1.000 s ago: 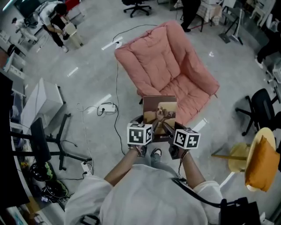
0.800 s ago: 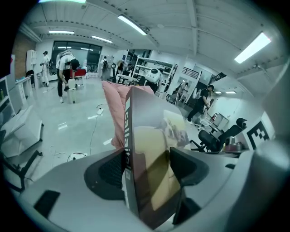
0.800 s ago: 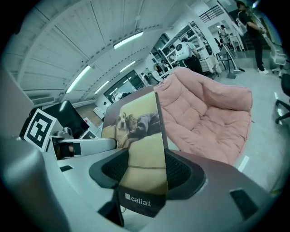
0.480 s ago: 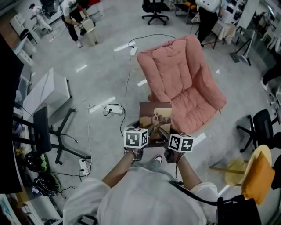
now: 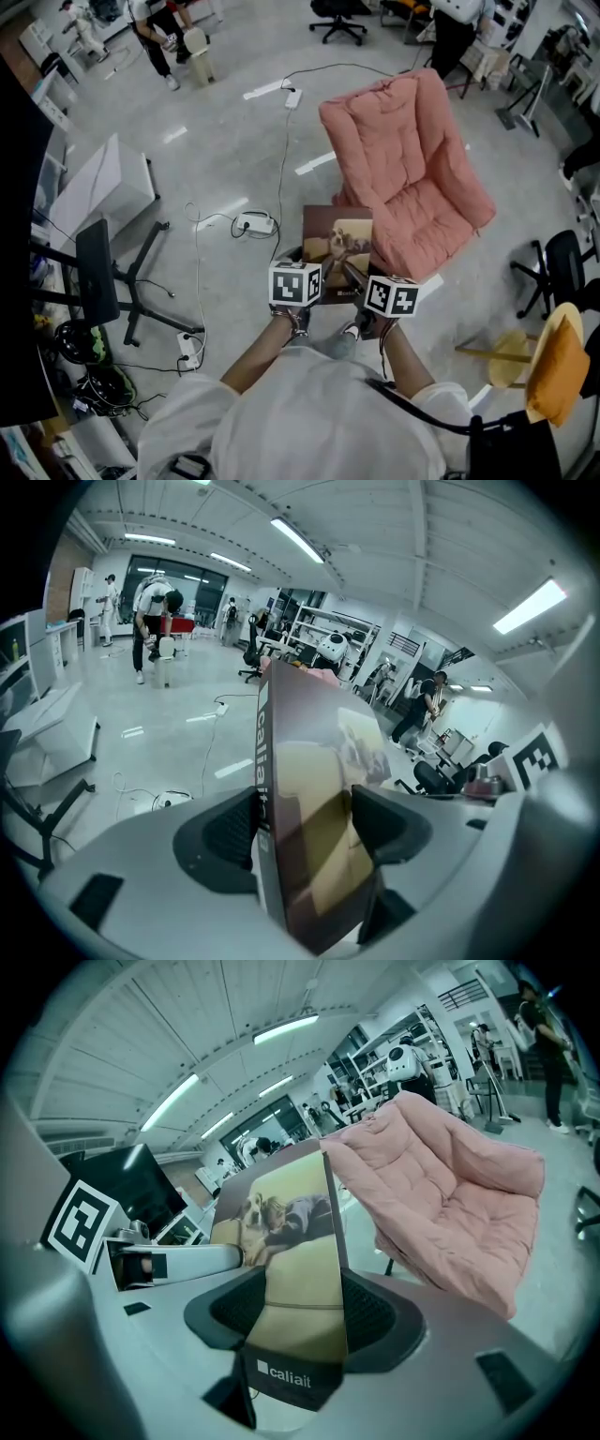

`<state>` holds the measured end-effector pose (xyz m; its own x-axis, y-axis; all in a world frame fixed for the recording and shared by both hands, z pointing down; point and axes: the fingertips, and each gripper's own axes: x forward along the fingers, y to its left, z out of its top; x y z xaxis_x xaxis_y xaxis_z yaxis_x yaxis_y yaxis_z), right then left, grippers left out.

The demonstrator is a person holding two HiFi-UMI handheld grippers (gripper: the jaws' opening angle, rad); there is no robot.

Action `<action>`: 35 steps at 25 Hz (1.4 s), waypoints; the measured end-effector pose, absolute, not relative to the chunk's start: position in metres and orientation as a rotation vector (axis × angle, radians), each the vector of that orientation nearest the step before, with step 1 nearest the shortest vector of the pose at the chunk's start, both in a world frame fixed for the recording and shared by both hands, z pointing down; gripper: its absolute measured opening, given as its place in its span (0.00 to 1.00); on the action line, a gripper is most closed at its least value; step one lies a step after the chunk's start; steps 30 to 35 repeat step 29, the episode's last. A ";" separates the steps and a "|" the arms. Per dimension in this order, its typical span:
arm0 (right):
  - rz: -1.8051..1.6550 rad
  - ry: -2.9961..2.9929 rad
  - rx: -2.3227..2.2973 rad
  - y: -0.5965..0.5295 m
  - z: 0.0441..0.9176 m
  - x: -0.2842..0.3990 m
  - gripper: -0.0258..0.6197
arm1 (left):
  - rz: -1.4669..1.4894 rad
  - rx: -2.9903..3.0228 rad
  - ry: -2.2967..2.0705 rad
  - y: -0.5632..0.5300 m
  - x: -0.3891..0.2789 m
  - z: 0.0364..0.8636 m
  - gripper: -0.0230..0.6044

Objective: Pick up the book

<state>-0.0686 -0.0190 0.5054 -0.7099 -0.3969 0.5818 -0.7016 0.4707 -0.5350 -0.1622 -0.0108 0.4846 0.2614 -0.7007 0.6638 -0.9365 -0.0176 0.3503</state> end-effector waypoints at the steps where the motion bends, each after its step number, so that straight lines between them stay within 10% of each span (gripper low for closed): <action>1: 1.111 -2.345 0.921 -0.017 0.506 -0.072 0.43 | 0.396 1.774 -1.499 -0.009 -0.165 0.485 0.53; 35: 1.040 -2.339 0.869 -0.016 0.511 -0.080 0.43 | 0.361 1.736 -1.502 -0.004 -0.174 0.493 0.53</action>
